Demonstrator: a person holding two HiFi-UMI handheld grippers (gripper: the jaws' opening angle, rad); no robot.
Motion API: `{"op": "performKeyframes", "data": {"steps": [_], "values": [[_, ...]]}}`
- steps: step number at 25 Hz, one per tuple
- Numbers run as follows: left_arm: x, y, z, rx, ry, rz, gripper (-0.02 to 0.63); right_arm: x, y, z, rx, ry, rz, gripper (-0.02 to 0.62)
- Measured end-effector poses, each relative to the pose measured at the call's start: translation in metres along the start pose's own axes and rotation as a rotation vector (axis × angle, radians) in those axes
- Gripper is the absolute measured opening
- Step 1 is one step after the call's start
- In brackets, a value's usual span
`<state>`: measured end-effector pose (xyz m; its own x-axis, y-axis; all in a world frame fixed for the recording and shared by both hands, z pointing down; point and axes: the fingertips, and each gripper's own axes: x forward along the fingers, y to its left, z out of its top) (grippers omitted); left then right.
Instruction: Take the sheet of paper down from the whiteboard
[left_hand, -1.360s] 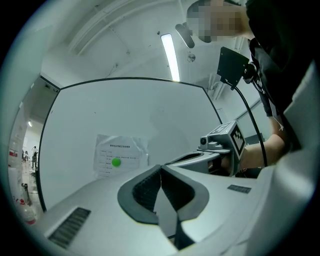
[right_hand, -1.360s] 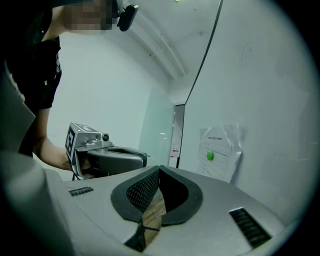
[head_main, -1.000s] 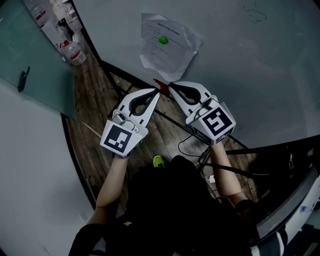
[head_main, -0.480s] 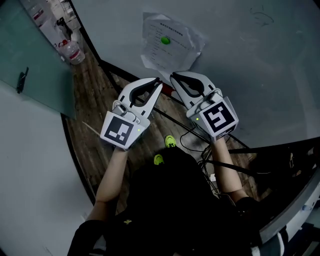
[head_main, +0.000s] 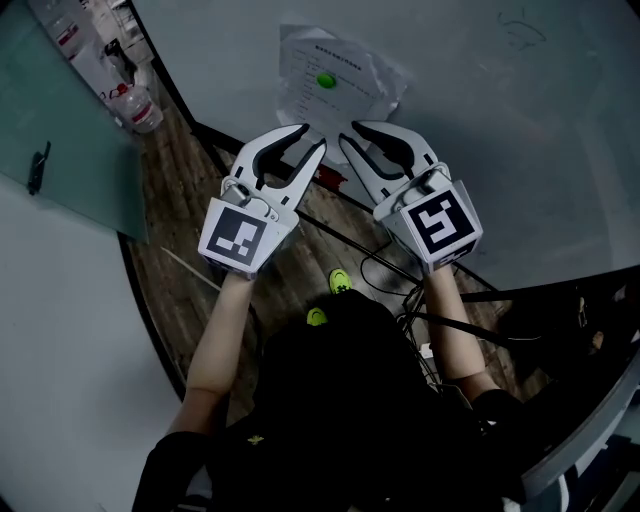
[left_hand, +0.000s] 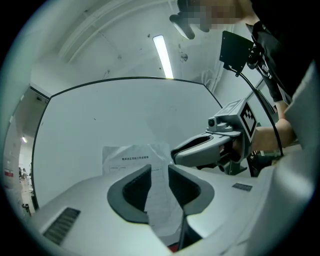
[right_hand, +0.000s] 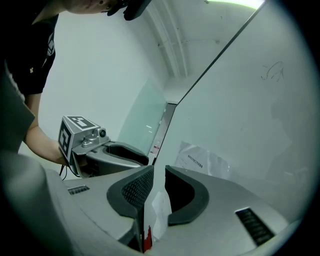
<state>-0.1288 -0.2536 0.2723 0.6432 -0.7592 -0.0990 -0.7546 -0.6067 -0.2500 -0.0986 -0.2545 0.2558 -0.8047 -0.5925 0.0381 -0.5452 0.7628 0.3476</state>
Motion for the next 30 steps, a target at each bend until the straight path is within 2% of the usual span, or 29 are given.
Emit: {"op": "performKeyframes", "data": {"steps": [9,18,24,30], "values": [[0.02,0.018,-0.007,0.026,0.024,0.037,0.152,0.002,-0.011,-0.004,-0.014,0.022,-0.025,0.092],[0.046,0.032,-0.018,0.098,0.066,0.064,0.181,0.005,-0.018,-0.011,-0.003,0.059,-0.011,0.121],[0.064,0.046,-0.028,0.118,0.107,0.103,0.202,0.007,-0.028,-0.015,-0.01,0.067,-0.011,0.138],[0.076,0.053,-0.038,0.105,0.121,0.104,0.216,0.009,-0.032,-0.018,-0.005,0.081,0.001,0.14]]}}
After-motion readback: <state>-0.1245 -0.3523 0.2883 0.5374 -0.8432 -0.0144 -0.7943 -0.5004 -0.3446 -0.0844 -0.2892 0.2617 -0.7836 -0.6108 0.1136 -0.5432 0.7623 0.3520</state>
